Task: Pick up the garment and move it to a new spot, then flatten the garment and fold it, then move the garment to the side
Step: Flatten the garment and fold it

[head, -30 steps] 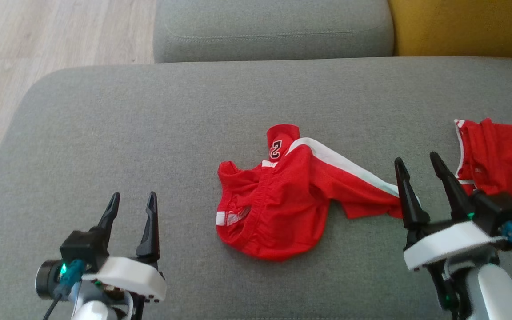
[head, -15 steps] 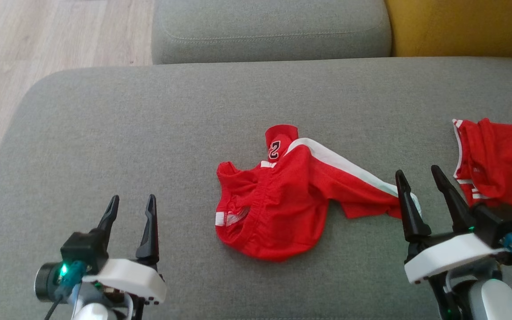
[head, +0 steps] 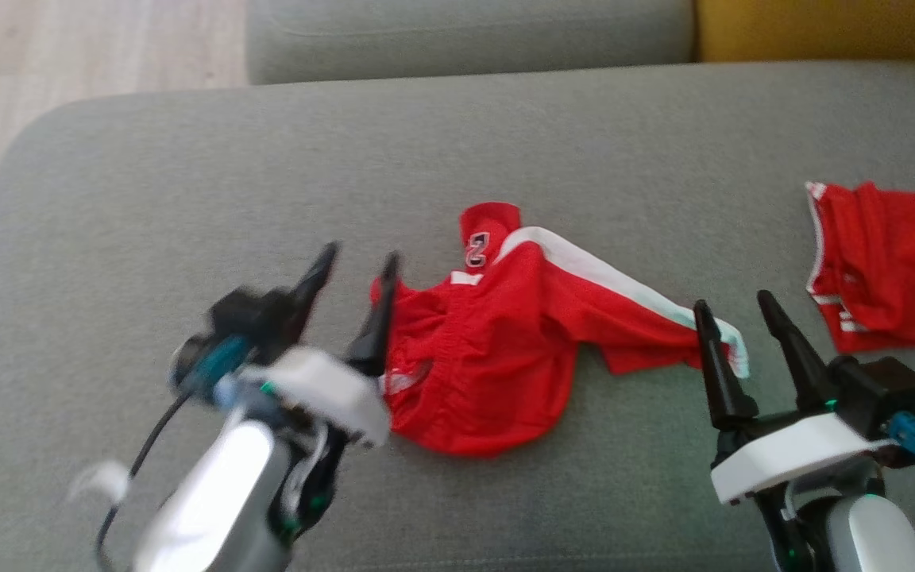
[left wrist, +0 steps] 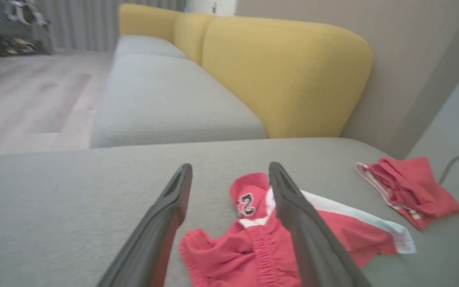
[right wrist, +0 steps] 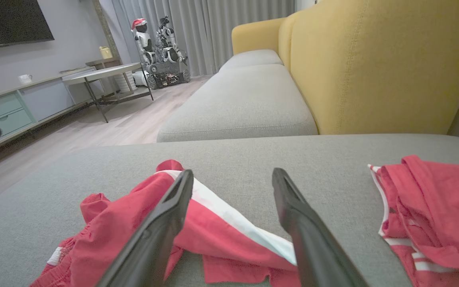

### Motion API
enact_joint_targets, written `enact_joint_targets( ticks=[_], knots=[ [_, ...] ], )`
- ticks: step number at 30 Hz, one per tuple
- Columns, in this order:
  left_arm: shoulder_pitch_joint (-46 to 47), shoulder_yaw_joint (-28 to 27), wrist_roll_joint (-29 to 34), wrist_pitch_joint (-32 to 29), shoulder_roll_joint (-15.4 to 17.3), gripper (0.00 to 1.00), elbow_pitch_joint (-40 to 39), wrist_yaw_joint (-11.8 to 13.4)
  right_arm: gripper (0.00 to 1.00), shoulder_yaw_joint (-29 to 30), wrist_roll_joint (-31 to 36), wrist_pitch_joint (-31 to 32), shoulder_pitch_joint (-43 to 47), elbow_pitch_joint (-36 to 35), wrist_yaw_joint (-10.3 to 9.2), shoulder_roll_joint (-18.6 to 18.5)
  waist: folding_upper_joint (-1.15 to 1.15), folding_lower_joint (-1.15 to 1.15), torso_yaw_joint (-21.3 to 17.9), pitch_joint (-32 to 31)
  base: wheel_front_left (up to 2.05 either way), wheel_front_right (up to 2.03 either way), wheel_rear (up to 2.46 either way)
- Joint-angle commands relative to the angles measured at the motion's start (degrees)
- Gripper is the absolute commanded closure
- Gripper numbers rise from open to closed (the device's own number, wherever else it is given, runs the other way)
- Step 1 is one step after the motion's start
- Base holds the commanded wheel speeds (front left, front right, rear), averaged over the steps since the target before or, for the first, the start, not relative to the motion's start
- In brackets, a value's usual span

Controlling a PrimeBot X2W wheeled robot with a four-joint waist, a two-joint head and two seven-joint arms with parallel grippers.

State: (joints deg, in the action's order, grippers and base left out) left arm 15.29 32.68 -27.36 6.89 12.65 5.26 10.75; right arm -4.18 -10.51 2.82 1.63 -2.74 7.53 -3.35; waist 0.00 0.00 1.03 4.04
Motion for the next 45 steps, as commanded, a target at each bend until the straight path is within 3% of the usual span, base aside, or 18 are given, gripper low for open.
enact_joint_targets(
  ticks=[1, 8, 19, 20, 21, 22, 26, 31, 37, 45],
  knots=[
    [4.64, -1.00, -0.79, -1.37, -0.64, 0.00, 0.57, -1.45, 0.00, -1.85, -0.07, 0.08, -3.01, -1.74, -0.04, 0.04, 0.00, 0.00, -1.70, 1.30, 0.00, 0.00, 0.00],
    [10.72, 1.02, -7.16, -7.39, -5.43, 0.00, 14.39, -8.07, 0.00, -2.92, -0.50, -0.25, -4.13, -0.58, -0.04, 0.15, 0.00, 0.00, -5.53, 3.71, 0.00, 0.00, 0.00],
    [13.85, 0.56, -12.87, -9.70, -7.80, 0.00, 28.02, -12.78, 0.00, -2.64, -0.98, -0.77, -4.09, 0.38, -0.04, 0.32, 0.00, 0.00, -6.41, 4.84, 0.00, 0.00, 0.00],
    [14.07, 0.60, -13.24, -9.57, -7.97, 0.17, 28.46, -13.26, 0.00, -2.62, -1.02, -0.80, -4.10, 0.46, -0.04, 0.33, 0.00, 0.00, -6.31, 4.82, 0.00, 0.00, 0.00],
    [14.23, 0.54, -13.71, -9.24, -8.13, 0.63, 28.64, -13.76, 0.00, -2.58, -1.09, -0.82, -4.12, 0.54, -0.04, 0.34, 0.00, 0.00, -6.17, 4.81, 0.00, 0.00, 0.00],
    [14.40, 0.56, -13.94, -8.78, -8.24, 1.00, 28.66, -14.16, 0.00, -2.52, -1.15, -0.83, -4.13, 0.60, -0.04, 0.35, 0.00, 0.00, -5.99, 4.76, 0.00, 0.00, 0.00],
    [14.94, 1.15, -11.71, -4.73, -7.21, 1.00, 26.67, -14.27, 0.00, -2.02, -1.66, -0.66, -3.88, 0.68, -0.04, 0.39, 0.00, 0.00, -4.66, 4.34, 0.00, 0.00, 0.00],
    [14.48, 2.33, -7.17, -1.23, -3.83, 1.00, 20.69, -12.38, 0.00, -1.70, -2.07, -0.11, -3.42, 0.81, -0.04, 0.42, 0.00, 0.00, -2.94, 3.66, 0.00, 0.00, 0.00],
    [6.99, 6.73, -2.25, -2.40, 1.11, 1.00, 12.83, -9.63, 0.00, -1.78, -2.68, 0.68, -2.75, 1.01, -0.04, 0.44, 0.00, 0.00, -2.19, 2.59, 0.00, 0.00, 0.00],
    [-3.27, 8.93, -1.36, -3.71, 3.94, 1.00, 10.57, -5.08, 0.00, -0.84, -3.28, 1.97, -2.18, 0.92, -0.04, 0.46, 0.00, 0.00, -1.66, 2.76, 0.00, 0.00, 0.00]
  ],
)
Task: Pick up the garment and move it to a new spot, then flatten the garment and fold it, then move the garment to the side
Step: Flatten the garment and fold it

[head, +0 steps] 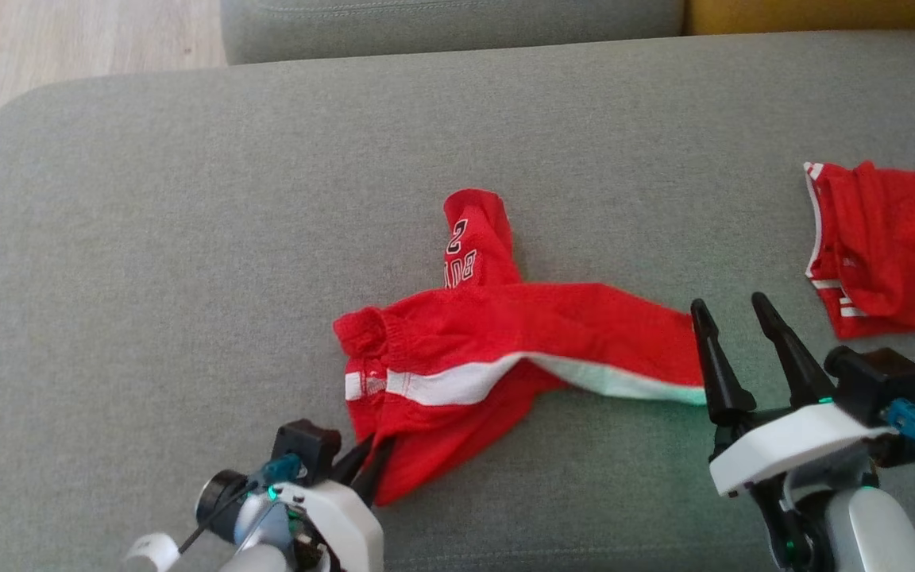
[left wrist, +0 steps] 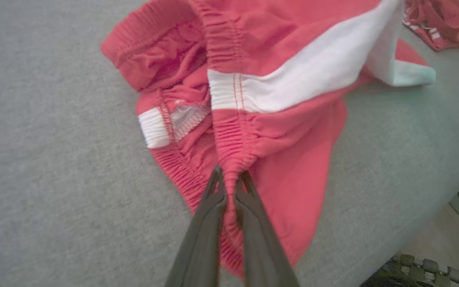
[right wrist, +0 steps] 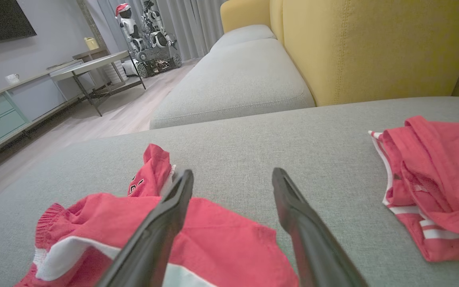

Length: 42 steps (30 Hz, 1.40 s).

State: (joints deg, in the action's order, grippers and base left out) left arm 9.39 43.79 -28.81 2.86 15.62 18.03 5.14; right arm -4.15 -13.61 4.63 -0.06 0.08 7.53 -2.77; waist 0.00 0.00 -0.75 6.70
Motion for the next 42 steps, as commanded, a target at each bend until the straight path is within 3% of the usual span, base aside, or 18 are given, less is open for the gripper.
enact_joint_targets(
  ticks=[1, 5, 7, 17, 30, 42],
  knots=[
    [2.06, -2.36, -0.18, 0.49, 0.90, 1.00, -2.22, 0.95, 0.00, -0.69, -0.26, 0.25, -0.46, -1.93, -0.04, -0.11, 0.00, 0.00, 0.24, 0.17, 0.00, 0.00, 0.00],
    [1.05, -3.34, -1.58, 0.94, 0.19, 1.00, -1.85, 2.01, 0.00, -0.04, -0.53, 0.59, -0.48, -2.04, -0.04, -0.11, 0.00, 0.00, 0.56, 0.21, 0.00, 0.00, 0.00],
    [0.68, -4.37, -2.60, 1.70, -0.58, 0.00, -2.07, 2.84, 0.00, 0.39, -0.42, 0.52, -0.54, -2.14, -0.04, -0.11, 0.00, 0.00, 0.55, -0.10, 0.00, 0.00, 0.00],
    [-0.43, -9.28, -3.07, 8.58, -0.31, 0.00, -7.94, 6.72, 0.00, 0.77, 1.11, 0.06, -0.43, -3.48, -0.04, -0.11, 0.00, 0.00, 0.87, -2.21, 0.00, 0.00, 0.00],
    [-4.37, -18.48, 2.14, 11.99, 4.29, 0.00, -18.13, 14.57, 0.00, 0.73, 4.49, -0.09, 2.14, -4.64, -0.04, -0.13, 0.00, 0.00, 1.94, -6.38, 0.00, 0.00, 0.00],
    [-9.57, -19.26, 1.19, 10.74, 6.79, 0.00, -20.57, 15.75, 0.00, 0.96, 5.10, 0.68, 4.52, -6.20, -0.04, -0.14, 0.00, 0.00, 2.01, -7.85, 0.00, 0.00, 0.00]
  ],
)
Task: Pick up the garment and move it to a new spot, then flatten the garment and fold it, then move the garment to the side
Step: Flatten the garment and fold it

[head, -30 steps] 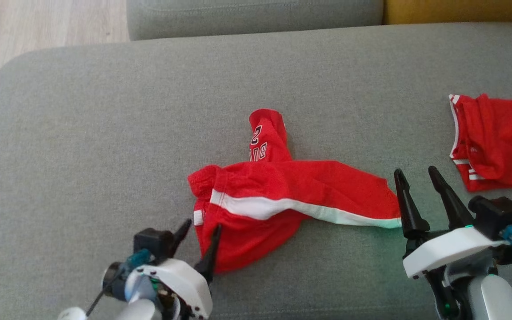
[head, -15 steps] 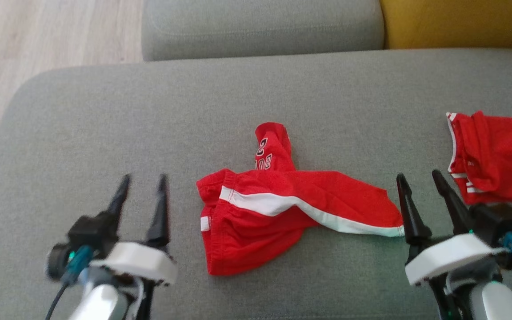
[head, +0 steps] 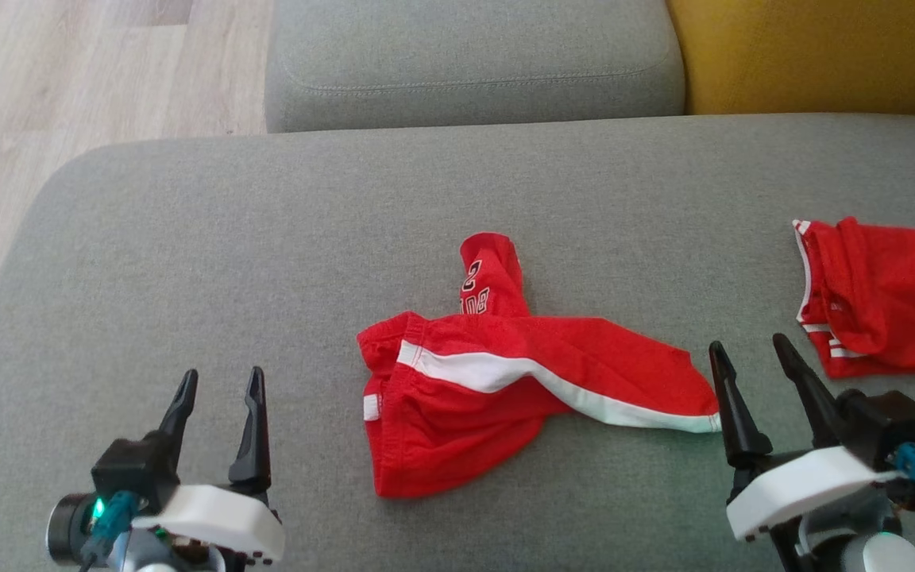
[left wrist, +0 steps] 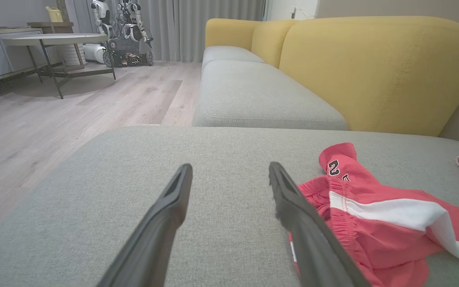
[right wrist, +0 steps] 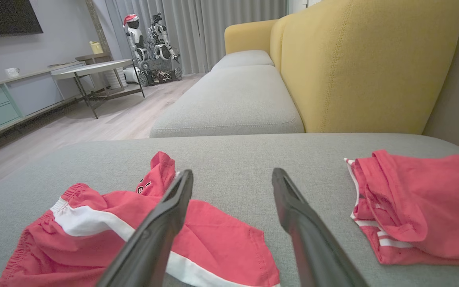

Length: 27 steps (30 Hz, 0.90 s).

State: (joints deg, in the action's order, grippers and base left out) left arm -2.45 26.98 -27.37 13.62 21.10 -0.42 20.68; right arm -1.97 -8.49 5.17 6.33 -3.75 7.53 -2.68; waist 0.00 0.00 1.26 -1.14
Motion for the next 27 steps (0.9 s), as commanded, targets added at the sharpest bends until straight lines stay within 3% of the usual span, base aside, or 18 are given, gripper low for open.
enact_joint_targets(
  ticks=[1, 18, 27],
  knots=[
    [2.21, -2.42, -0.27, -0.10, 1.34, 0.00, -2.17, 0.27, 0.00, -1.18, -0.07, 0.18, -1.82, -2.43, -0.04, -0.24, 0.00, 0.00, -0.01, -0.05, 0.00, 0.00, 0.00],
    [4.15, -0.57, -0.07, -1.17, 1.28, 0.00, -1.97, -0.78, 0.00, -1.17, -0.97, 0.44, -1.99, -2.21, -0.04, -0.21, 0.00, 0.00, -0.28, 0.22, 0.00, 0.00, 0.00],
    [14.37, 5.21, -0.73, -5.73, -1.66, 0.00, 3.57, -8.47, 0.00, -1.53, -1.62, 0.18, -2.92, -1.69, -0.04, -0.21, 0.00, 0.00, -1.04, 2.01, 0.00, 0.00, 0.00]
  ],
)
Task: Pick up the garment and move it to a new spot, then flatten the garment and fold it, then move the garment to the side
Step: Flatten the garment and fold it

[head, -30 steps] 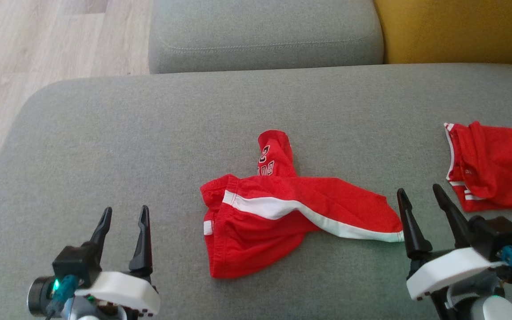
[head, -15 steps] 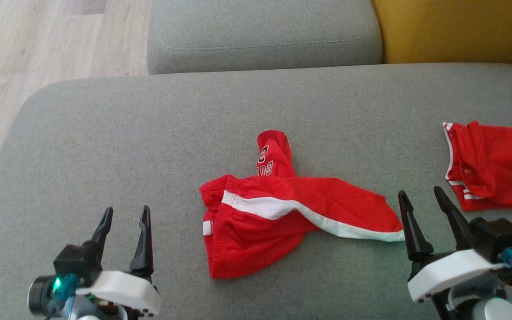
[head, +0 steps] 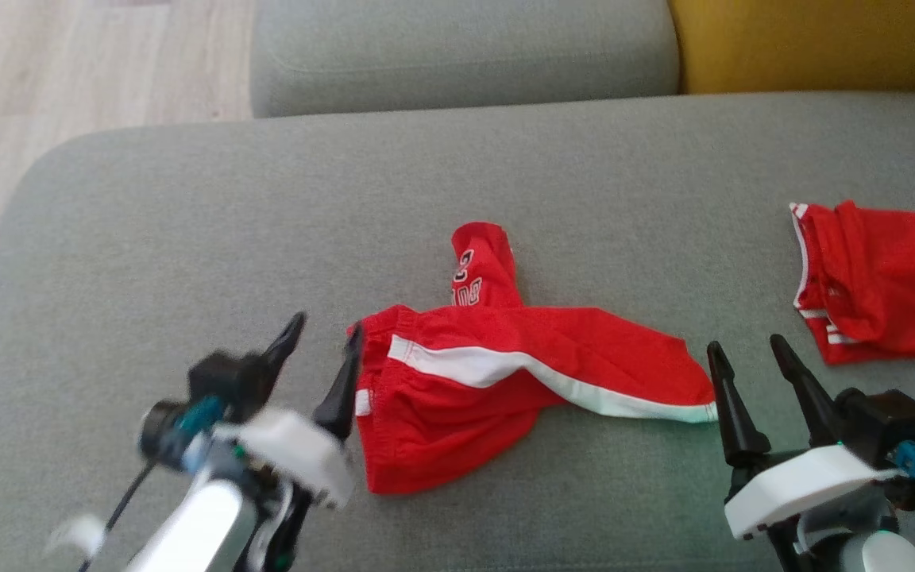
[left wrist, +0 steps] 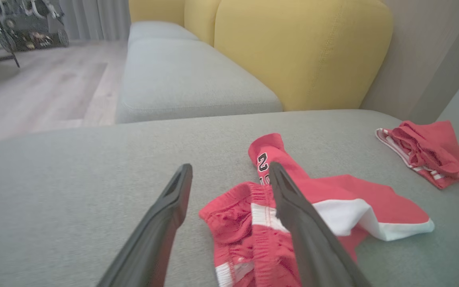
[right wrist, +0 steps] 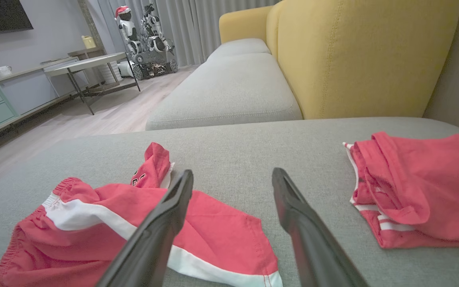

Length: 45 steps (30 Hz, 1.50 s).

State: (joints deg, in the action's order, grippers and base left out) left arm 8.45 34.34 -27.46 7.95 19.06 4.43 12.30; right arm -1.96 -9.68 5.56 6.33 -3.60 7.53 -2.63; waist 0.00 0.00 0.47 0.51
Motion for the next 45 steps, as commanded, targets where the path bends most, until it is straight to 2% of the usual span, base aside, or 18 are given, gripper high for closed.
enact_joint_targets(
  ticks=[1, 3, 7, 16, 17, 18, 19, 20, 29, 34, 38, 45],
  knots=[
    [4.83, -1.81, -1.48, -1.02, -0.66, 0.00, 0.00, -0.84, 0.00, -1.65, -0.50, -0.29, -3.09, -1.74, -0.04, -0.25, 0.00, 0.00, -0.48, 0.71, 0.00, 0.00, 0.00],
    [8.18, -1.12, -3.89, -3.73, -3.33, 0.00, 4.53, -2.69, 0.00, -2.02, -1.02, -0.53, -3.53, -1.30, -0.04, -0.25, 0.00, 0.00, -1.46, 1.64, 0.00, 0.00, 0.00],
    [11.36, -0.05, -6.77, -7.18, -6.31, 0.00, 10.24, -5.10, 0.00, -2.36, -1.57, -0.85, -3.75, -0.45, -0.04, -0.25, 0.00, 0.00, -2.55, 2.82, 0.00, 0.00, 0.00],
    [14.16, -0.31, -11.05, -11.26, -8.04, 0.00, 18.13, -8.05, 0.00, -2.16, -1.86, -1.19, -4.05, 0.74, -0.04, -0.25, 0.00, 0.00, -3.99, 4.24, 0.00, 0.00, 0.00],
    [14.24, -0.43, -11.45, -11.42, -8.07, 0.03, 18.26, -8.33, 0.00, -2.00, -1.81, -1.16, -4.02, 0.80, -0.04, -0.25, 0.00, 0.00, -4.01, 4.30, 0.00, 0.00, 0.00],
    [14.36, -0.43, -11.58, -11.53, -7.98, 0.35, 18.31, -8.51, 0.00, -1.87, -1.81, -1.15, -3.99, 0.85, -0.04, -0.25, 0.00, 0.00, -3.99, 4.35, 0.00, 0.00, 0.00],
    [14.43, -0.33, -11.61, -11.69, -7.85, 0.83, 18.31, -8.68, 0.00, -1.74, -1.86, -1.14, -3.95, 0.93, -0.04, -0.25, 0.00, 0.00, -3.96, 4.36, 0.00, 0.00, 0.00],
    [14.41, -0.26, -11.70, -11.85, -7.75, 1.00, 18.22, -8.81, 0.00, -1.64, -1.95, -1.12, -3.90, 1.02, -0.04, -0.25, 0.00, 0.00, -3.94, 4.33, 0.00, 0.00, 0.00],
    [13.99, -0.05, -11.03, -11.32, -6.72, 1.00, 15.19, -8.04, 0.00, 0.11, -2.01, -0.24, -3.17, 4.58, -0.04, -0.25, 0.00, 0.00, -3.56, 4.11, 0.00, 0.00, 0.00],
    [13.40, 0.13, -11.00, -11.13, -6.64, 1.00, 13.06, -7.50, 0.00, 0.12, -2.03, 0.61, -2.28, 12.79, -0.04, -0.25, 0.00, 0.00, -2.29, 4.53, 0.00, 0.00, 0.00],
    [13.35, 0.16, -11.01, -10.62, -6.59, 1.00, 12.22, -7.36, 0.00, -0.77, -3.36, -1.97, -5.81, 20.72, -0.04, -0.25, 0.00, 0.00, -1.34, 5.17, 0.00, 0.00, 0.00],
    [13.47, 0.32, -11.13, -10.02, -6.80, 1.00, 12.26, -7.47, 0.00, -1.55, -3.64, -4.67, -11.00, 28.30, -0.04, -0.25, 0.00, 0.00, -0.48, 5.58, 0.00, 0.00, 0.00]
  ],
)
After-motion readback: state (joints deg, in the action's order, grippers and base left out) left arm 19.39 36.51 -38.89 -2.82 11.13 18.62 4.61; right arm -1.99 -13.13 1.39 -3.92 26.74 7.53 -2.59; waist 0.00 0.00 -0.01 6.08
